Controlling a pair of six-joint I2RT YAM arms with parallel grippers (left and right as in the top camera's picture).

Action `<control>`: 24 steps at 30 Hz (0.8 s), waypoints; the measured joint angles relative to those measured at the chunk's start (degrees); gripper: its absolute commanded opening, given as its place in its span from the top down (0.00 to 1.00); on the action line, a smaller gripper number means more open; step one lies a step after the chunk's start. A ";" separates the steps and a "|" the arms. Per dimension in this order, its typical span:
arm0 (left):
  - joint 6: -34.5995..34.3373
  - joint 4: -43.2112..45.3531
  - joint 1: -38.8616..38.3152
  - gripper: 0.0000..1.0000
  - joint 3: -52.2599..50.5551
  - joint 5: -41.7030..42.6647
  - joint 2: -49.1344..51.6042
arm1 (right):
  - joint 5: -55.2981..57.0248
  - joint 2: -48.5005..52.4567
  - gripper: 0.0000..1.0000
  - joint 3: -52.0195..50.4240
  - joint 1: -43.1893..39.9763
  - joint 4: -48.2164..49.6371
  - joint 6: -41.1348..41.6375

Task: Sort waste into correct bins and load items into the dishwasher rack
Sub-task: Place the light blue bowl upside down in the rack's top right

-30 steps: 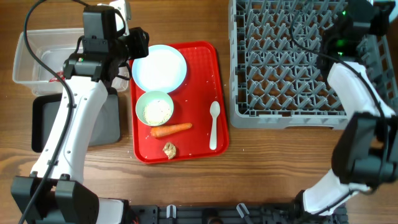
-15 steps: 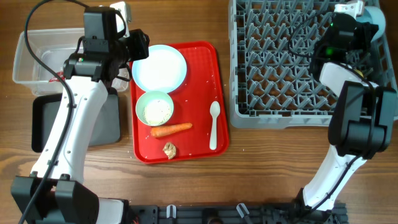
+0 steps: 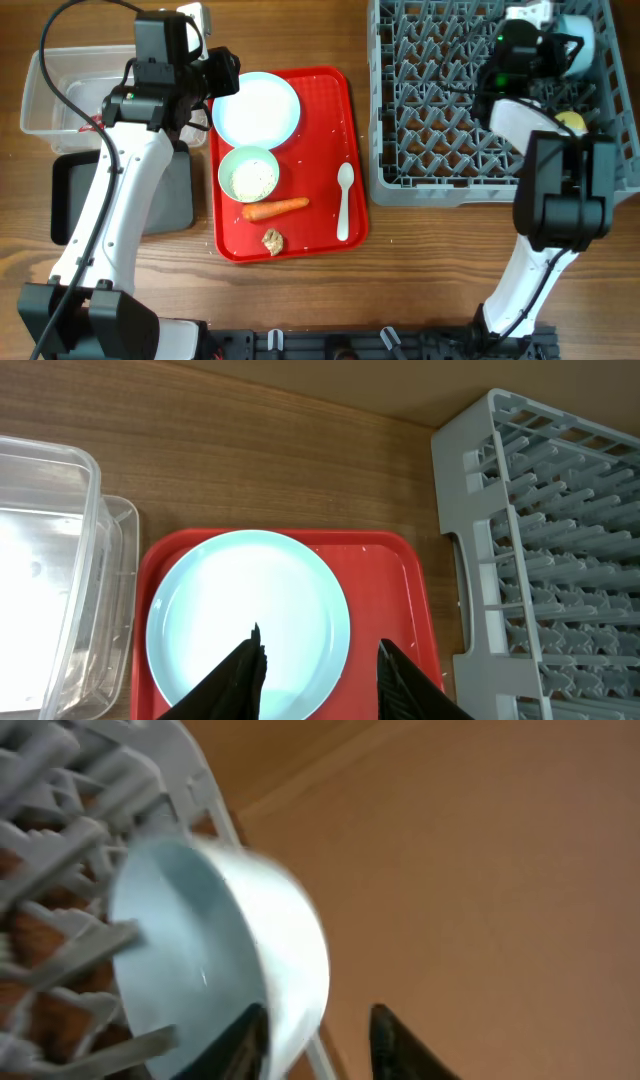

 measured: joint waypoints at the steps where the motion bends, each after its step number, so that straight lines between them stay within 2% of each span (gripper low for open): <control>1: 0.02 0.00 0.00 0.62 0.00 0.00 0.00 | 0.33 0.00 0.54 0.00 0.50 0.00 0.48; 5: 0.00 0.00 0.00 0.62 0.00 0.00 0.00 | 1.09 -0.02 0.54 0.04 2.84 -2.69 2.71; 7: 0.00 -0.07 0.00 0.62 0.00 0.00 0.00 | 0.63 -0.09 0.53 0.15 3.72 -7.41 5.42; 11: 0.00 -0.20 0.00 0.59 0.00 0.00 0.00 | -4.85 -1.62 0.48 0.31 5.16 -22.97 14.86; 14: -0.02 -0.22 0.00 0.53 -0.02 -0.04 0.00 | -13.57 -5.81 0.47 0.15 5.49 -34.12 23.19; 16: -0.24 -0.57 0.00 0.52 -0.02 -0.02 0.00 | -20.39 -9.53 0.46 0.13 5.46 -38.23 27.71; 24: -0.37 -4.20 0.00 0.46 -0.02 0.00 0.00 | -48.98 -26.60 0.46 0.17 7.82 -40.37 35.26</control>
